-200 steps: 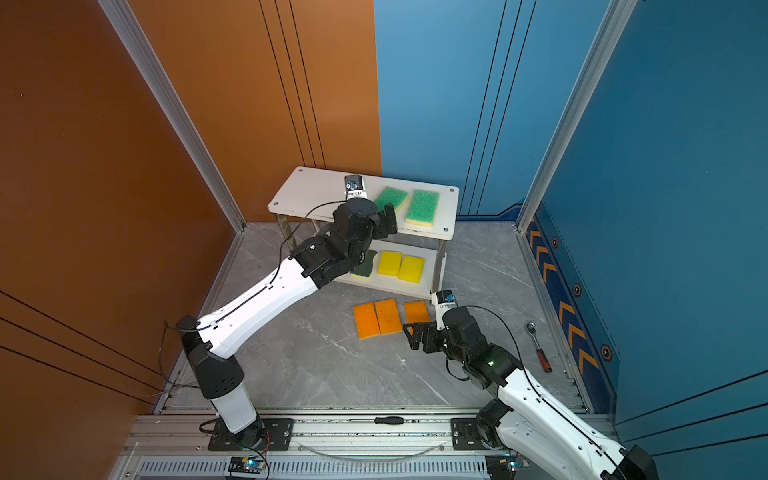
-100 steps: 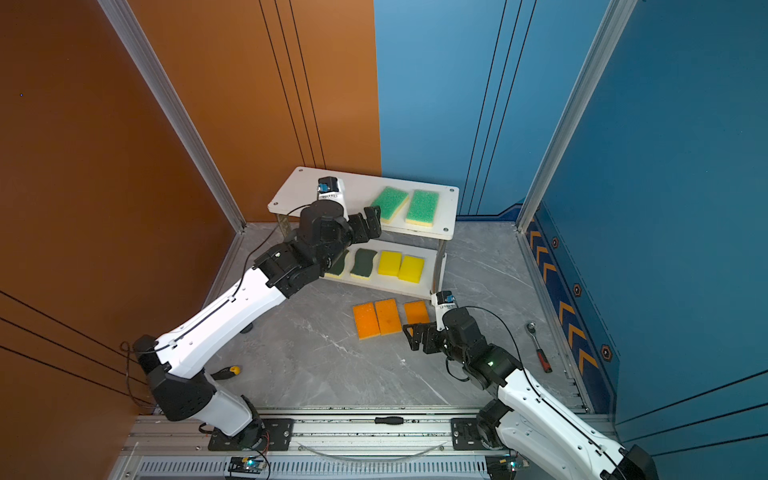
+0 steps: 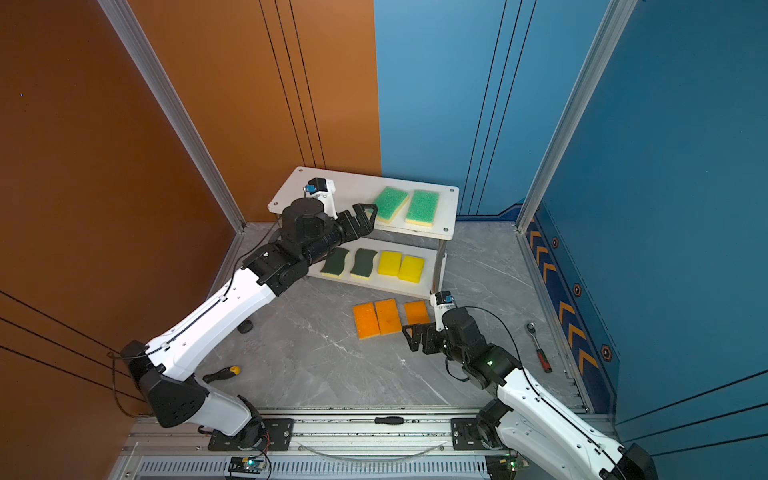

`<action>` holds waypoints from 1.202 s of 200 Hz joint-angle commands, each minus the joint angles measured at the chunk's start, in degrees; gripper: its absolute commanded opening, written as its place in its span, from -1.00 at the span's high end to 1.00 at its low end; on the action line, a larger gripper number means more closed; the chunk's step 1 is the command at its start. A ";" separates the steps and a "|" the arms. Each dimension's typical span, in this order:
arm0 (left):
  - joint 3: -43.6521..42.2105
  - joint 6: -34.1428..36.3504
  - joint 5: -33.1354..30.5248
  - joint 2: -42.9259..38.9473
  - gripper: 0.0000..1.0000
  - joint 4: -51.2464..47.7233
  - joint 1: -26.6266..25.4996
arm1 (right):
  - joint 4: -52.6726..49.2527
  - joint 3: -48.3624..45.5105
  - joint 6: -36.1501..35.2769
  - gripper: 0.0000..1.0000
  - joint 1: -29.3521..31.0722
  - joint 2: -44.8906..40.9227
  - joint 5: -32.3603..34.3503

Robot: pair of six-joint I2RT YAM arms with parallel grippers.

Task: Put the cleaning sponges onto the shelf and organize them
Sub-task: 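Raise the left gripper off the green sponges and draw it back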

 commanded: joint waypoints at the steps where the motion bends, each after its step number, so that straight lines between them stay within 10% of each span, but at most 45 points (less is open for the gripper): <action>1: 0.02 -2.04 5.09 0.31 -0.96 1.77 -0.13 | -0.25 -0.15 0.35 -1.00 -0.13 0.58 -0.36; 240: 6.17 -7.34 10.82 8.95 -0.95 9.37 -3.64 | -1.03 -0.82 0.21 -1.00 -0.22 -0.95 0.28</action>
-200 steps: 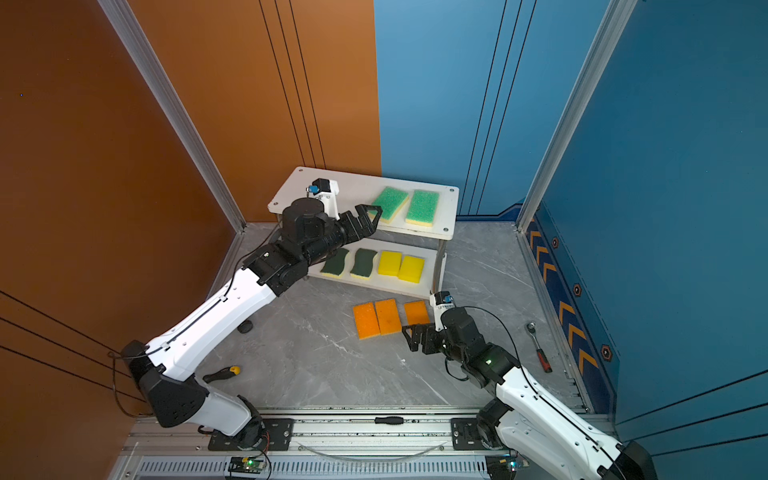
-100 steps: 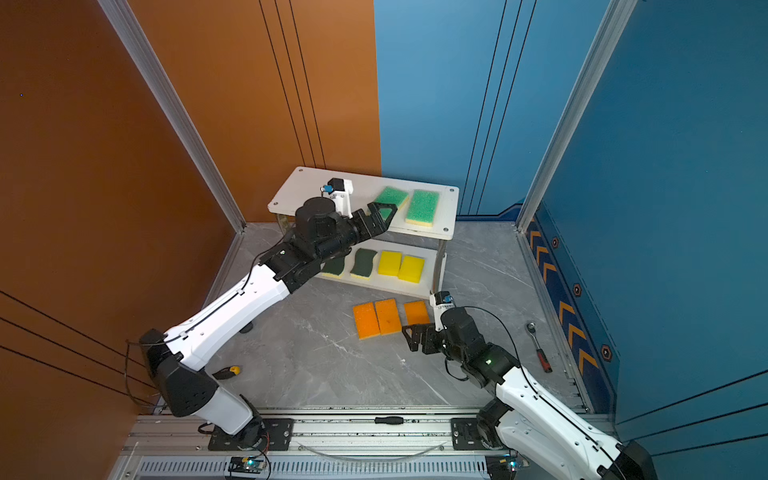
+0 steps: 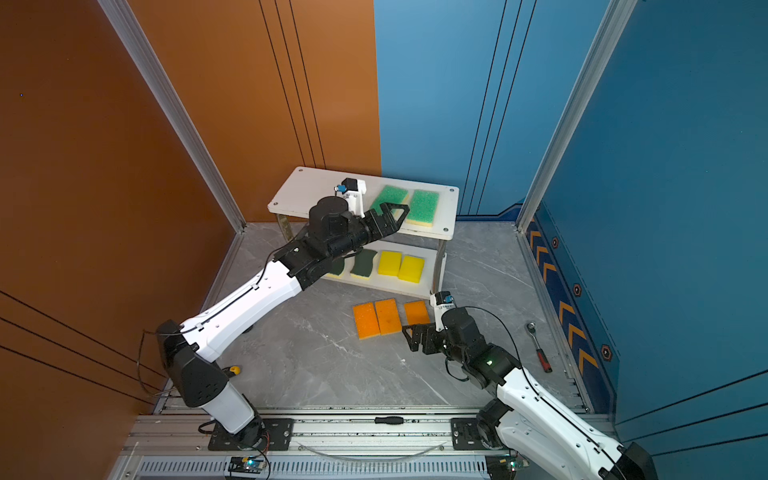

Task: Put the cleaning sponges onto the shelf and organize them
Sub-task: 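Raise the left gripper off the green sponges and draw it back, then lower the left gripper toward the orange sponges while the right gripper moves over them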

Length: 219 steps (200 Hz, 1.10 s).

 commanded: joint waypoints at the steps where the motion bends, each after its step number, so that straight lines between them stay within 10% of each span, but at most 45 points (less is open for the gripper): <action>1: 1.96 0.09 0.61 0.38 -0.95 0.80 -0.56 | -1.04 -0.72 0.23 -1.00 -0.22 -0.87 0.30; 128: -2.27 2.41 2.99 -4.08 -0.95 0.64 -2.24 | -1.07 -0.78 0.85 -1.00 -0.12 -1.24 0.19; 219: -22.98 7.73 -11.80 -20.55 -0.95 -9.32 -4.04 | 4.60 -0.30 2.15 -1.00 1.24 5.49 -2.07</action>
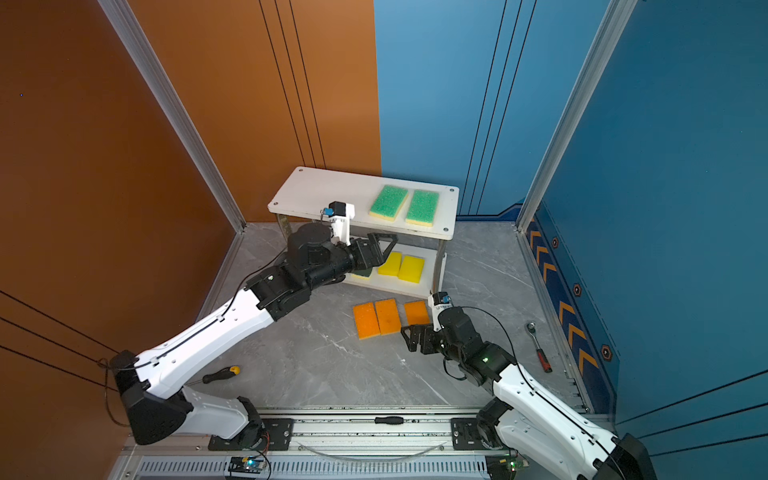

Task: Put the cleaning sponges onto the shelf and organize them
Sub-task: 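Lower the left gripper toward the orange sponges while the right gripper moves over them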

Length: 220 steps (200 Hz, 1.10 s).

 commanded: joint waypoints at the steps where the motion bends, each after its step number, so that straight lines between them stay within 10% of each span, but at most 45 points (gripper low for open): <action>1: -5.73 2.27 -7.49 -4.04 -0.95 -5.29 -0.28 | 3.63 -0.23 1.09 -1.00 0.56 2.13 -1.87; 102: -34.43 -8.49 -20.23 -21.27 -0.95 -17.70 0.44 | 19.35 2.68 1.37 -1.00 8.90 16.20 -4.61; 220: -42.28 -11.87 -22.55 -31.20 -0.95 -27.16 6.15 | 21.73 17.56 2.90 -1.00 16.73 39.76 -1.19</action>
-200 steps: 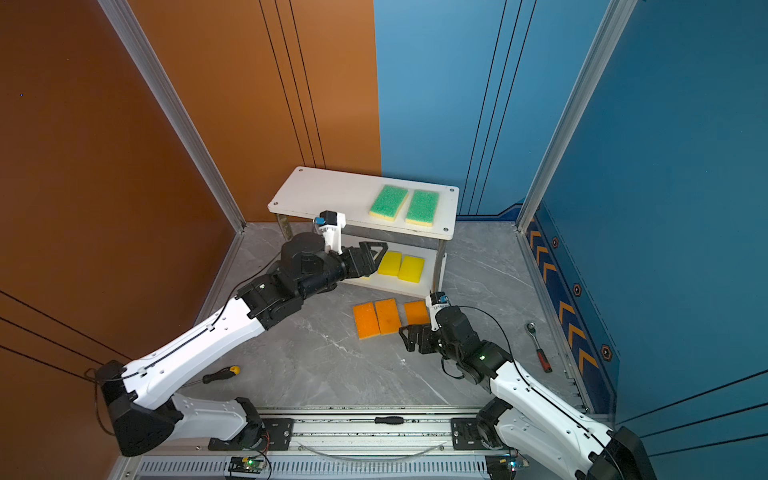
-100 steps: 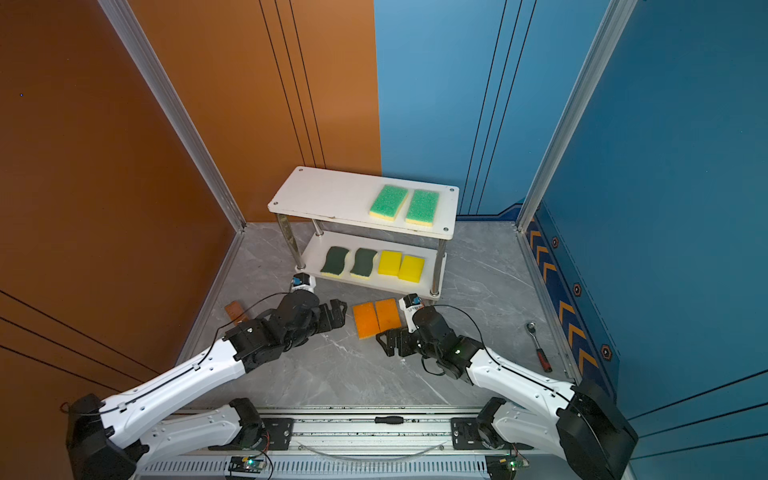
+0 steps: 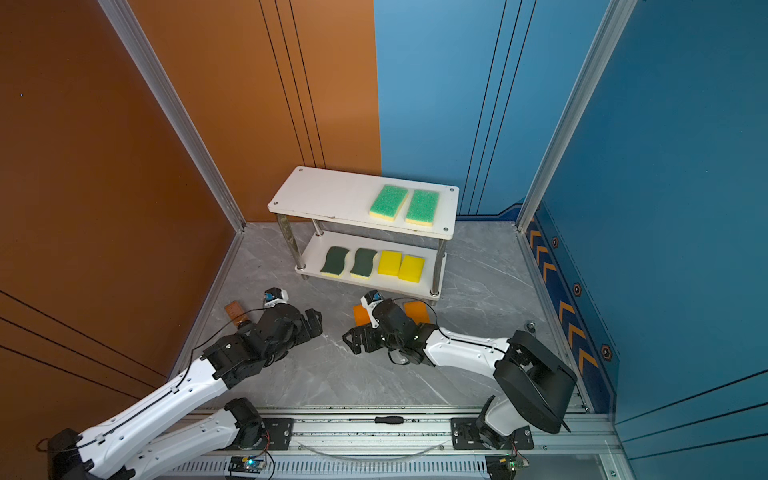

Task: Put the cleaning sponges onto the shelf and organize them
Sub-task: 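Lower the left gripper toward the orange sponges while the right gripper moves over them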

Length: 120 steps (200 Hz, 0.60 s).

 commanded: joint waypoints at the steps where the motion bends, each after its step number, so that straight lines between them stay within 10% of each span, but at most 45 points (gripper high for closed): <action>1: -1.59 -0.79 -1.57 -1.36 -0.95 -3.78 1.06 | -0.44 2.35 1.24 -1.00 0.28 1.76 2.80; 120: -4.57 -1.34 0.18 -4.24 -0.95 -4.70 4.92 | -11.73 9.02 0.65 -1.00 0.82 8.82 8.33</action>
